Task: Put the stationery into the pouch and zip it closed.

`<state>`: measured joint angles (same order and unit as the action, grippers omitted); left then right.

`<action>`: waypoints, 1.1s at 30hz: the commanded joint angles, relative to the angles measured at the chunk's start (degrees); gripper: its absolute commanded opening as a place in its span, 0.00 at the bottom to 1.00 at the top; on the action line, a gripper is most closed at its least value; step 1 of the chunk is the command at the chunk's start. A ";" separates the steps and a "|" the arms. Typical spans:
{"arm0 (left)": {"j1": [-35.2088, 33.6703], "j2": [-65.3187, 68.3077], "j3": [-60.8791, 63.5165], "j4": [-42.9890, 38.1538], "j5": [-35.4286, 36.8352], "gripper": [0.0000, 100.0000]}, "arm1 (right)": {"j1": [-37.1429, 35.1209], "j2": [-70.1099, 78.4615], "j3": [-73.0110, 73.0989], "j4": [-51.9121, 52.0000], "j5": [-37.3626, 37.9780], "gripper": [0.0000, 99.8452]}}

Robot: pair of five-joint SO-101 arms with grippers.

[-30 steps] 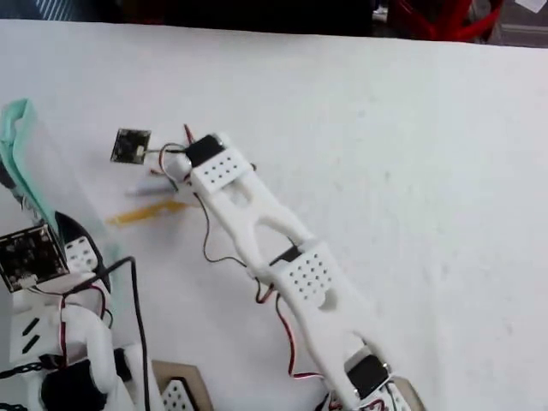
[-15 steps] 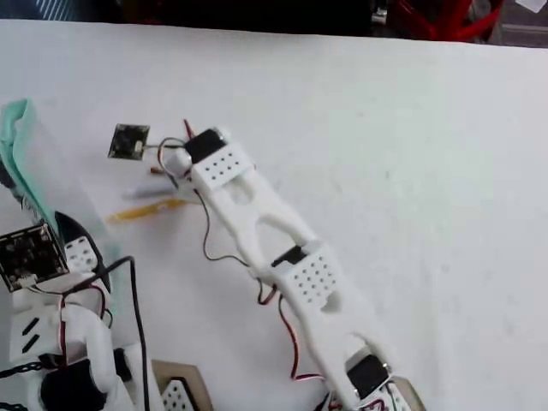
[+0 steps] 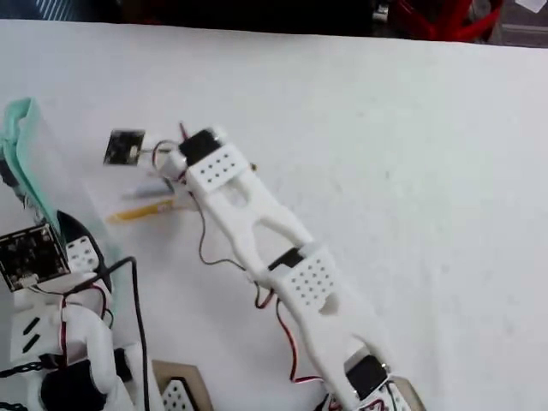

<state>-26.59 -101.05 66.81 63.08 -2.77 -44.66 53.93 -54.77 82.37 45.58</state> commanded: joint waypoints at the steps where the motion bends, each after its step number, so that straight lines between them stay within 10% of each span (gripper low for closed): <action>1: 1.36 0.22 -0.26 -1.76 0.70 0.02 | -1.45 -0.22 -2.20 -1.63 0.62 0.30; 33: 1.45 0.22 -0.18 -0.97 0.70 0.02 | -3.82 6.02 -4.57 3.74 10.37 0.02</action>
<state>-26.15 -101.14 66.90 63.08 -2.77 -48.35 60.79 -58.37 84.92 55.08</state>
